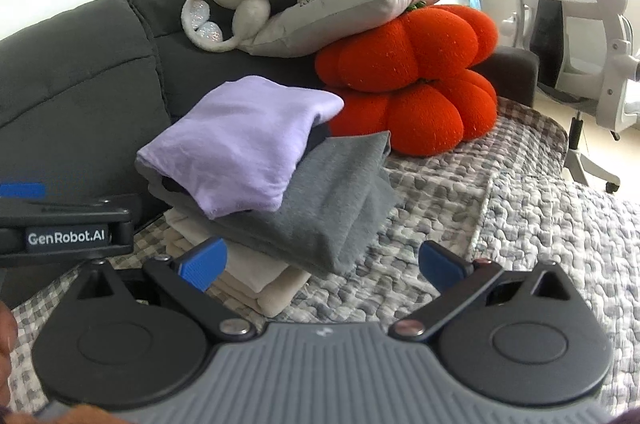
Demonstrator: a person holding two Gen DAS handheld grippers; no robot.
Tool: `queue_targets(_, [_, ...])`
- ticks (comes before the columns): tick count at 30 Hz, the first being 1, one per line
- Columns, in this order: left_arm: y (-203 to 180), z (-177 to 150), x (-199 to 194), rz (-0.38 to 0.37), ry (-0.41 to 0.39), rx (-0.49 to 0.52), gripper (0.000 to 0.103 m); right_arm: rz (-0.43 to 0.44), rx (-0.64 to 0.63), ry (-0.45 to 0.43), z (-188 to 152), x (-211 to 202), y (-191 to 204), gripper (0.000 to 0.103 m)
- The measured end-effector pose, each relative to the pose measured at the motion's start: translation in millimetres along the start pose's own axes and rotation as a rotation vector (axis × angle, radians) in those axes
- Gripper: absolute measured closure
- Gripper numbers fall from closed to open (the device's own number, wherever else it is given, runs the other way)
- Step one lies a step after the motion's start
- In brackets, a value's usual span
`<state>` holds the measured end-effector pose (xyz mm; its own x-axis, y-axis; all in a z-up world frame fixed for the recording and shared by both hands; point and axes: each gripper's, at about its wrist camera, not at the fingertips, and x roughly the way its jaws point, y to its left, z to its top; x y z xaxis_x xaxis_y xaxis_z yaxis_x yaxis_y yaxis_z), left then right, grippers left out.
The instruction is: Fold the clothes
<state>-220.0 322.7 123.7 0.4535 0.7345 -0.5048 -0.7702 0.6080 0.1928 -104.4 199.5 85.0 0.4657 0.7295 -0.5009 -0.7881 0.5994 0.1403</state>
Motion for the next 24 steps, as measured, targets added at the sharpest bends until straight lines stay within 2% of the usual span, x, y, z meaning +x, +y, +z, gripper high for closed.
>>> queue_targets(9, [-8.2, -2.9, 0.5, -0.03, 0.016, -0.003, 0.001, -0.015, -0.013, 0.005, -3.6, -0.9, -4.5, 0.0])
queue_targets(24, [-16.4, -3.1, -6.4, -0.025, -0.008, 0.035, 0.001, -0.006, 0.001, 0.011, -4.2, -1.7, -7.2, 0.0])
